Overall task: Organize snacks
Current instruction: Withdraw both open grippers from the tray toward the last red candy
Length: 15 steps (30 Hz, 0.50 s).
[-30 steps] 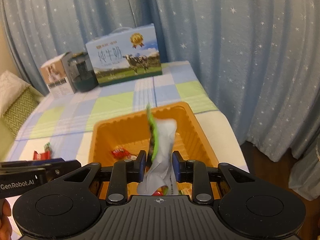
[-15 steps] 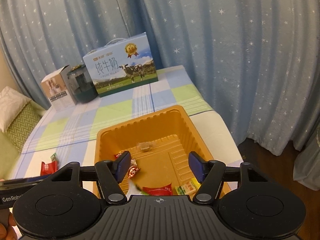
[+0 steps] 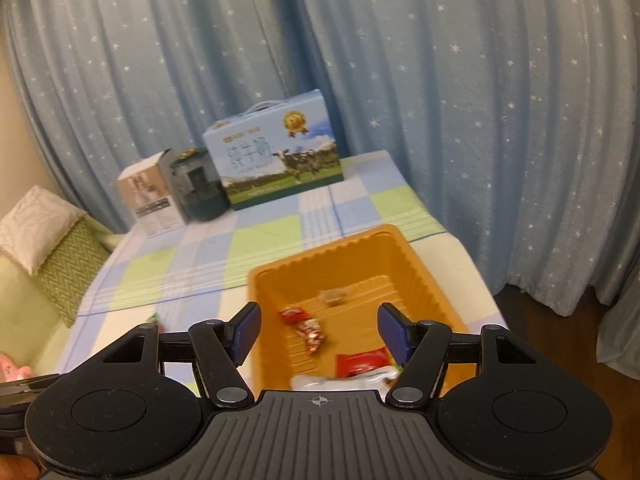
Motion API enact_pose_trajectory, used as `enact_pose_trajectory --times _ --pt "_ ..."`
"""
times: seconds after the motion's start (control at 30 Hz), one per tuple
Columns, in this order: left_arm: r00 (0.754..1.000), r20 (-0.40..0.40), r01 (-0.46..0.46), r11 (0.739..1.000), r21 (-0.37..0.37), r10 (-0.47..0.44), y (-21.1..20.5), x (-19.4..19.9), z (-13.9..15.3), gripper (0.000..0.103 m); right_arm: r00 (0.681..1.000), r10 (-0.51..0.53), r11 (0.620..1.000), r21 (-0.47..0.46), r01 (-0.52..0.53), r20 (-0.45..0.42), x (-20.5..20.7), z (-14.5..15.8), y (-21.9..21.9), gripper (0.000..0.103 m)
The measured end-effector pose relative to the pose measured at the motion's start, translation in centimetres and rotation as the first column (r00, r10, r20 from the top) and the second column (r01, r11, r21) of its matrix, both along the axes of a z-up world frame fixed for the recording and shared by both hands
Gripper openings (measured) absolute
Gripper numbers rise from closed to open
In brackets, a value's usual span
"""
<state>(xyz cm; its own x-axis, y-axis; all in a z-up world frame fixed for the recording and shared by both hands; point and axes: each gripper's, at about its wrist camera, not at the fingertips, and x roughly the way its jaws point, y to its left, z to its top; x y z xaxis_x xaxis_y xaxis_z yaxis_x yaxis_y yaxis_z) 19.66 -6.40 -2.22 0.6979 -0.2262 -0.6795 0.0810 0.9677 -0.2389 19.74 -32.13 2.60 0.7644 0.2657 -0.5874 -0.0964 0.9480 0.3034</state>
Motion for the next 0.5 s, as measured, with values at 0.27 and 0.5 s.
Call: enact_pose_trajectory --times 0.27,0.5 --pt "1.0 0.002 -0.028 0.999 0.028 0.028 2.2 -2.0 0.5 0.061 0.998 0.058 0.998 -0.01 -0.058 0.003 -2.0 0.3 3.6 0.066" --pt "0.998 -0.001 -0.061 0.997 0.046 0.061 4.4 -3.2 0.5 0.063 0.995 0.105 0.994 -0.022 -0.105 0.0 -2.9 0.2 5.9 0.067"
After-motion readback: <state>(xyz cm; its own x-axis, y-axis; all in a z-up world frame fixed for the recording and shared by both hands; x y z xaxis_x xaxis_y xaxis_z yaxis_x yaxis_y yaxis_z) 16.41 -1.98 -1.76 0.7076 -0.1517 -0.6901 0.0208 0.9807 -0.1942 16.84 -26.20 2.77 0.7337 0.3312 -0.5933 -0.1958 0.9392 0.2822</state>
